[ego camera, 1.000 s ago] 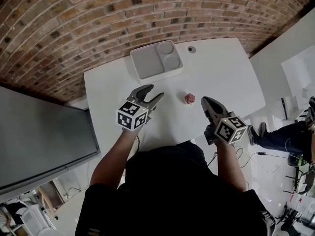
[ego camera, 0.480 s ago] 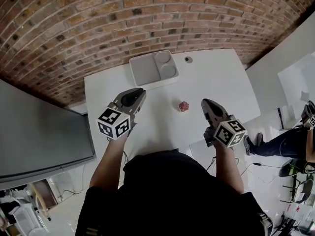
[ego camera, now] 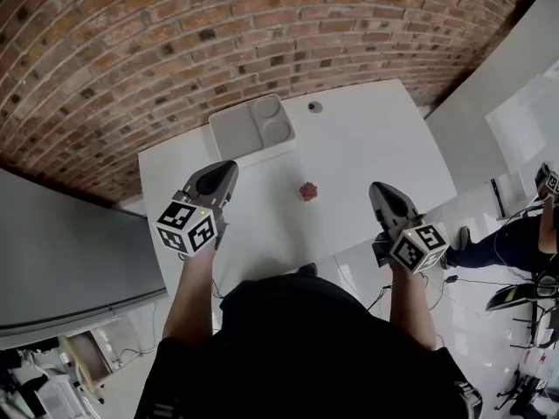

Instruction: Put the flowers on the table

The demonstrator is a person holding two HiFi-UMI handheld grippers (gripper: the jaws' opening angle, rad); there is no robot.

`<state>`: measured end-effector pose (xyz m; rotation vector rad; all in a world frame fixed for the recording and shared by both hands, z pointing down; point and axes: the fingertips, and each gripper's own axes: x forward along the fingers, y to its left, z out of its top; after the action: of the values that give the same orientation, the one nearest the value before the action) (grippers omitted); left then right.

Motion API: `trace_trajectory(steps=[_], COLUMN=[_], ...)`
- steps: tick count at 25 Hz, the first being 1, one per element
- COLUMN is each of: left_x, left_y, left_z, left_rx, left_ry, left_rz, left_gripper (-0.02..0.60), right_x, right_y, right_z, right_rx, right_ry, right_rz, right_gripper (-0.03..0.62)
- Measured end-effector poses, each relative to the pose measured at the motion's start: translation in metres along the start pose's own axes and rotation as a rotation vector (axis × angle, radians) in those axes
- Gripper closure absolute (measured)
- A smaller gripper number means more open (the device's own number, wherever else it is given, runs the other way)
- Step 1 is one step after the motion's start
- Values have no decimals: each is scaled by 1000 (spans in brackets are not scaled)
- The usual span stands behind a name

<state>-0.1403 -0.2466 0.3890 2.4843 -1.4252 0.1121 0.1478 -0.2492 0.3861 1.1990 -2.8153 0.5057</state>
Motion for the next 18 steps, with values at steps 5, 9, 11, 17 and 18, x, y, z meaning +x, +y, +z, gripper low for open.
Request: trace_trajectory(steps=[5, 9, 11, 17, 18], left_x=[14, 21, 23, 24, 25], left_y=[-22, -35, -40, -43, -43], left_z=[1, 6, 8, 12, 12], left_rx=[9, 26, 33, 49, 50], left_ry=[9, 9, 13, 19, 21], left_rz=[-25, -44, -47, -41, -39], left_gripper=[563, 565, 565, 565, 565], right_x=[-13, -13, -14, -11, -11], right_y=[-2, -6, -6, -5, -5], right_z=[13, 15, 16, 16, 16], right_rx=[75, 15, 11, -5, -10], right_ry=[-73, -73, -76, -74, -70], right_rz=[24, 23, 31, 50, 50], right_gripper=[582, 582, 582, 582, 582])
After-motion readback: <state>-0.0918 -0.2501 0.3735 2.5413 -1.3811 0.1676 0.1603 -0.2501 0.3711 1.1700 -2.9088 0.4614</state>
